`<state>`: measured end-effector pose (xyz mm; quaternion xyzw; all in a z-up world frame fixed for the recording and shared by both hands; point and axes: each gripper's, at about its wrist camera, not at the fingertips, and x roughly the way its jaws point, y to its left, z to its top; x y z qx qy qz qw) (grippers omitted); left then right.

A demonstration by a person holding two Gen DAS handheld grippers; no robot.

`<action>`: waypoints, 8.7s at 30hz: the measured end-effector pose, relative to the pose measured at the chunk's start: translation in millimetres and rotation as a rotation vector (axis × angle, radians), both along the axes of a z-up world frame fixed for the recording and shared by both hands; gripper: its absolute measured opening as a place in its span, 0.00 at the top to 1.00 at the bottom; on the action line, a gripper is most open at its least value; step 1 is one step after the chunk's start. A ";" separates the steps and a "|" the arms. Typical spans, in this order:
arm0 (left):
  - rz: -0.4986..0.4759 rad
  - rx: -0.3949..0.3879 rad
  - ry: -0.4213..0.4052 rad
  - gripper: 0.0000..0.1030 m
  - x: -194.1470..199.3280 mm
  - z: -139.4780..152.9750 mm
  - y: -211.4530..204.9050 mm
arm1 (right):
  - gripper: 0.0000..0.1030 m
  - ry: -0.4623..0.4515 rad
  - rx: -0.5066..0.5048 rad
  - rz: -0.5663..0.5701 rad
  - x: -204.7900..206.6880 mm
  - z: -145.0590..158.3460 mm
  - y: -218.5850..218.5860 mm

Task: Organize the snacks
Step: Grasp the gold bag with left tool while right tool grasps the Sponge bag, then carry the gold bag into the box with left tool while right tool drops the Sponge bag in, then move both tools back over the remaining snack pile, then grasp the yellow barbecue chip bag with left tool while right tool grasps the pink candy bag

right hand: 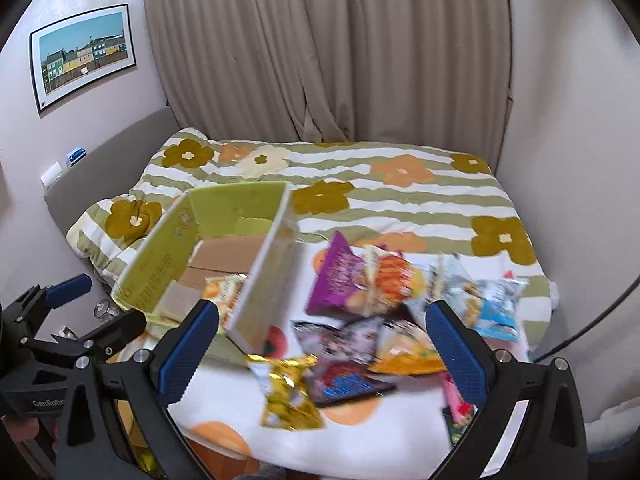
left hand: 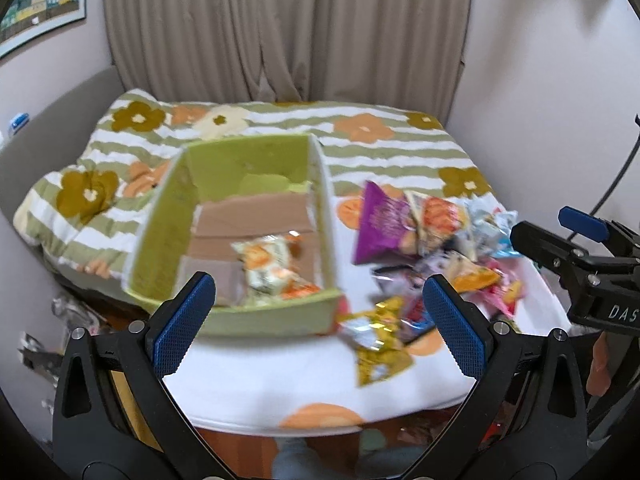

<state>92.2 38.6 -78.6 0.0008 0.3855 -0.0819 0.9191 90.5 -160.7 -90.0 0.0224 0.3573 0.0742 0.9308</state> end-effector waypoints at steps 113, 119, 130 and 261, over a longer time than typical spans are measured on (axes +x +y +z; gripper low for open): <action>0.191 -0.059 -0.056 0.56 55.9 -14.5 46.9 | 0.47 -0.100 0.041 0.331 61.9 1.4 31.6; 0.165 -0.041 -0.035 0.56 113.0 -8.0 90.8 | 0.47 -0.111 0.043 0.330 103.1 14.0 82.4; 0.056 -0.025 0.157 0.56 222.9 -50.0 146.2 | 0.47 -0.017 0.015 0.250 171.2 -3.8 144.2; -0.440 0.315 0.170 0.33 63.0 -200.0 -258.2 | 0.01 0.303 -0.078 0.112 43.4 -187.6 -182.7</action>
